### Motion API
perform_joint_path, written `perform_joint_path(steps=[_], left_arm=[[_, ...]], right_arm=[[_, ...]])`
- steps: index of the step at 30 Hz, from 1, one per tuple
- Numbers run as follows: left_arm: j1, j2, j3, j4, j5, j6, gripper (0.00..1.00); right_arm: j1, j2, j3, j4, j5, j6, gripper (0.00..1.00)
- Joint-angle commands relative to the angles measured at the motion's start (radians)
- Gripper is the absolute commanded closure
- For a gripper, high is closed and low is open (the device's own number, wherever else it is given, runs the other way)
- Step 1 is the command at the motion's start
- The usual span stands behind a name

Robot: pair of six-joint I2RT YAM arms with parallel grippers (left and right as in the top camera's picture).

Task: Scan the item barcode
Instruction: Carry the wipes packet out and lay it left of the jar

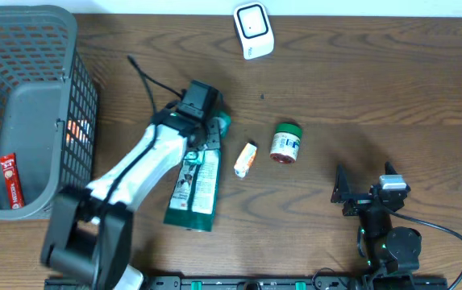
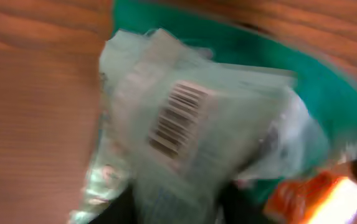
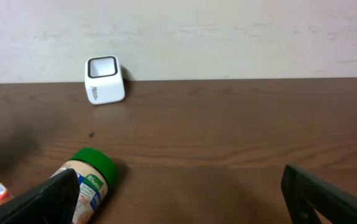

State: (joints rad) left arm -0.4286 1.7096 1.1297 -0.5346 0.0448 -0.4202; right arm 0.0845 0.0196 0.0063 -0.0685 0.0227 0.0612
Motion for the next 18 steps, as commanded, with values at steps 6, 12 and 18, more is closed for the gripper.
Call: perform_joint_path(steps=[6, 12, 18], left_arm=[[0.013, -0.024, 0.085, -0.003, 0.007, 0.071, 0.17], [0.071, -0.122, 0.325, -0.248, 0.006, 0.156, 0.16], [0.238, -0.129, 0.711, -0.586, -0.074, 0.249, 0.16]], right_arm=[[0.009, -0.001, -0.001, -0.003, 0.006, 0.013, 0.01], [0.009, -0.001, -0.001, -0.003, 0.006, 0.013, 0.01], [0.009, -0.001, -0.001, -0.003, 0.006, 0.013, 0.01]])
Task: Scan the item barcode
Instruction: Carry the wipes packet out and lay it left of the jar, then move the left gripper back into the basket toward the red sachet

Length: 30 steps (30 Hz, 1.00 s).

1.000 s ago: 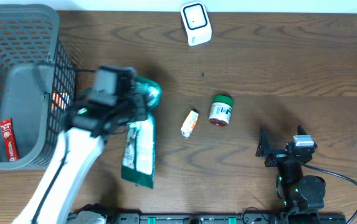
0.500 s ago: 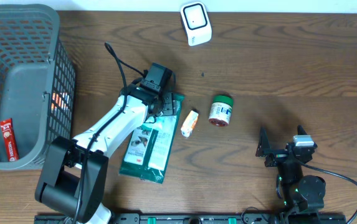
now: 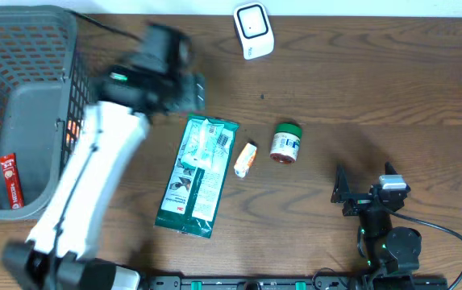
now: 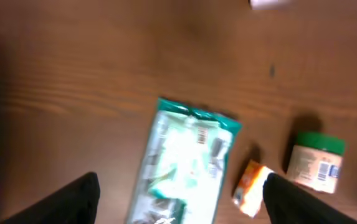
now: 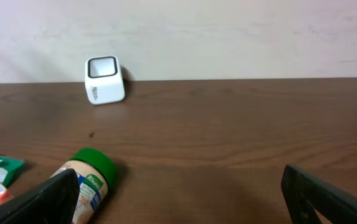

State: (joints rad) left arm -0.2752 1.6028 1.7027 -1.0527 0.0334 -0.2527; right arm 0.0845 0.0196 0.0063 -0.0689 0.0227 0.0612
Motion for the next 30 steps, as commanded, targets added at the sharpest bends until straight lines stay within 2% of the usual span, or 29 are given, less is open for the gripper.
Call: perform_joint_path(steps=[1, 3, 4, 7, 11, 16, 23, 30], left_arm=[[0.133, -0.023, 0.190, -0.103, -0.080, 0.085, 0.16], [0.221, -0.023, 0.245, -0.134, -0.087, 0.085, 0.15], [0.321, -0.023, 0.269, -0.148, -0.087, 0.085, 0.15], [0.484, -0.016, 0.262, -0.151, -0.087, 0.084, 0.15], [0.661, 0.013, 0.230, -0.155, -0.087, 0.078, 0.15], [0.821, 0.076, 0.179, -0.174, -0.087, 0.072, 0.15], [0.920, 0.171, 0.023, -0.153, -0.087, 0.044, 0.15], [0.924, 0.174, -0.267, 0.106, -0.142, 0.029, 0.15]], right_arm=[[0.009, -0.001, -0.001, -0.003, 0.006, 0.013, 0.01], [0.009, -0.001, -0.001, -0.003, 0.006, 0.013, 0.01], [0.009, -0.001, -0.001, -0.003, 0.006, 0.013, 0.01], [0.009, -0.001, -0.001, -0.003, 0.006, 0.013, 0.01], [0.009, -0.001, -0.001, -0.003, 0.006, 0.013, 0.01], [0.009, -0.001, -0.001, -0.003, 0.006, 0.013, 0.01], [0.009, -0.001, -0.001, -0.003, 0.006, 0.013, 0.01], [0.009, -0.001, -0.001, -0.003, 0.006, 0.013, 0.01]])
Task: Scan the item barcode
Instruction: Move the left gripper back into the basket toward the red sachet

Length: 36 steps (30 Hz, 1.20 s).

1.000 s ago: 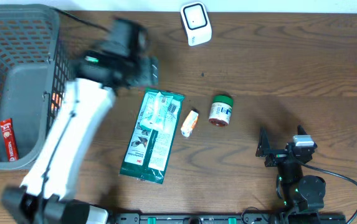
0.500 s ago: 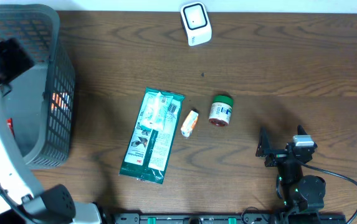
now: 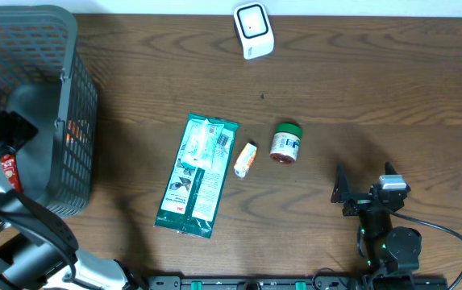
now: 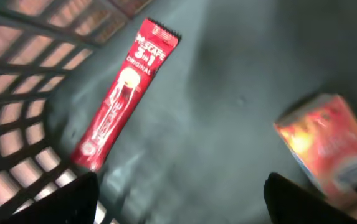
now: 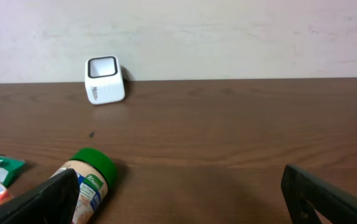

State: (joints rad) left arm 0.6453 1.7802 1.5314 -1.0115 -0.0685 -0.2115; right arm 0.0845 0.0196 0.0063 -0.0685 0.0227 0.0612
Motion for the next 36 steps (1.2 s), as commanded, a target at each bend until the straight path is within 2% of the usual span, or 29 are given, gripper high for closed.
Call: perform_joint_path(steps=[1, 7, 13, 25, 33, 34, 36], left_arm=[[0.003, -0.003, -0.123, 0.092, -0.052, -0.010, 0.15], [0.014, -0.002, -0.266, 0.242, -0.103, 0.025, 0.16], [0.048, -0.001, -0.322, 0.320, -0.104, 0.024, 0.17], [0.088, 0.040, -0.339, 0.367, -0.101, 0.024, 0.17], [0.092, 0.158, -0.339, 0.381, -0.098, 0.035, 0.17], [0.092, 0.170, -0.339, 0.382, -0.089, 0.035, 0.18], [0.092, 0.188, -0.338, 0.386, -0.032, 0.037, 0.30]], right_arm=[[0.009, -0.001, -0.001, -0.003, 0.006, 0.013, 0.01], [0.009, -0.001, -0.001, -0.003, 0.006, 0.013, 0.01], [0.009, -0.001, -0.001, -0.003, 0.006, 0.013, 0.01], [0.009, -0.001, -0.001, -0.003, 0.006, 0.013, 0.01], [0.009, -0.001, -0.001, -0.003, 0.006, 0.013, 0.01], [0.009, -0.001, -0.001, -0.003, 0.006, 0.013, 0.01], [0.009, -0.001, -0.001, -0.003, 0.006, 0.013, 0.01]])
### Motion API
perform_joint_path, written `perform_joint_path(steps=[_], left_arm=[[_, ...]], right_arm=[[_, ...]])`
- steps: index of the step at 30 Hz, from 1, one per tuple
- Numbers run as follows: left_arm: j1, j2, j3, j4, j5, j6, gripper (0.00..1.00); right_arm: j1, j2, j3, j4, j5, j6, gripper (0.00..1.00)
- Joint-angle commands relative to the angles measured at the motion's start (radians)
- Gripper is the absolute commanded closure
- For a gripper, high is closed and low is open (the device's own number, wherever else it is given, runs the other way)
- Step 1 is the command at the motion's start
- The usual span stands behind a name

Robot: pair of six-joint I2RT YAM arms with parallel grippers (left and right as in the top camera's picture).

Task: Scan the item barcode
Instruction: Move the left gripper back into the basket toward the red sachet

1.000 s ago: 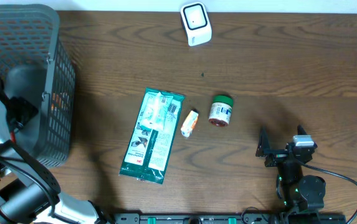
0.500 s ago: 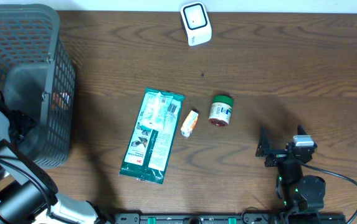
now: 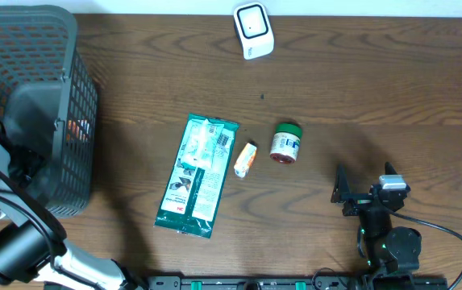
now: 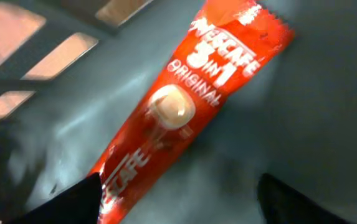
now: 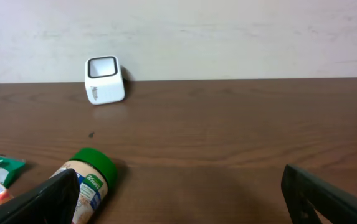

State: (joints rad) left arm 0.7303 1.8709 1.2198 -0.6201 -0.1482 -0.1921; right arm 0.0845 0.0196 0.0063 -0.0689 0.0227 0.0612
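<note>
A red Nescafe 3-in-1 sachet (image 4: 184, 106) lies flat on the grey floor of the basket (image 3: 57, 48). My left gripper (image 4: 178, 205) hangs open close above the sachet's lower end, with nothing between its fingers (image 4: 72, 199). In the overhead view the left arm reaches down into the basket and hides the sachet. The white scanner (image 3: 252, 30) stands at the table's far edge. My right gripper (image 5: 184, 199) rests open and empty near the front right, facing the scanner (image 5: 105, 79).
On the table lie a green packet (image 3: 197, 176), a small orange pack (image 3: 247, 159) and a green-lidded Knorr jar (image 3: 285, 142). Another orange item (image 3: 76, 129) shows through the basket's mesh wall. The basket's walls stand close round the left gripper.
My left gripper has come lower and nearer to the red sachet, which now fills its view. The orange box has left that view. The right arm has not moved.
My left gripper was at the top end of the green packet on the table. Then it was open above the table, with the packet lying flat. Then it was over the basket's floor, above the sachet and an orange box. Now it hangs close over the sachet.
</note>
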Motion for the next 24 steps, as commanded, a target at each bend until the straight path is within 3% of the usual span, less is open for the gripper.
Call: perform_joint_path(steps=[1, 3, 10, 13, 16, 21, 24], left_arm=[[0.007, 0.098, -0.027, 0.001, 0.103, 0.032, 0.37], [0.007, 0.090, -0.025, 0.019, 0.230, 0.071, 0.51], [0.007, 0.080, 0.003, 0.024, 0.459, 0.111, 0.50], [0.007, 0.048, 0.011, 0.024, 0.488, 0.114, 0.48], [0.007, -0.011, 0.011, 0.024, 0.436, 0.116, 0.43], [0.007, -0.067, 0.011, 0.022, 0.145, 0.106, 0.29], [0.010, -0.059, -0.001, 0.025, 0.064, 0.106, 0.26]], right_arm=[[0.009, -0.001, -0.001, -0.003, 0.006, 0.013, 0.01], [0.009, -0.001, -0.001, -0.003, 0.006, 0.013, 0.01], [0.009, -0.001, -0.001, -0.003, 0.006, 0.013, 0.01], [0.009, -0.001, -0.001, -0.003, 0.006, 0.013, 0.01], [0.009, -0.001, -0.001, -0.003, 0.006, 0.013, 0.01], [0.009, -0.001, -0.001, -0.003, 0.006, 0.013, 0.01], [0.009, -0.001, -0.001, -0.003, 0.006, 0.013, 0.01]])
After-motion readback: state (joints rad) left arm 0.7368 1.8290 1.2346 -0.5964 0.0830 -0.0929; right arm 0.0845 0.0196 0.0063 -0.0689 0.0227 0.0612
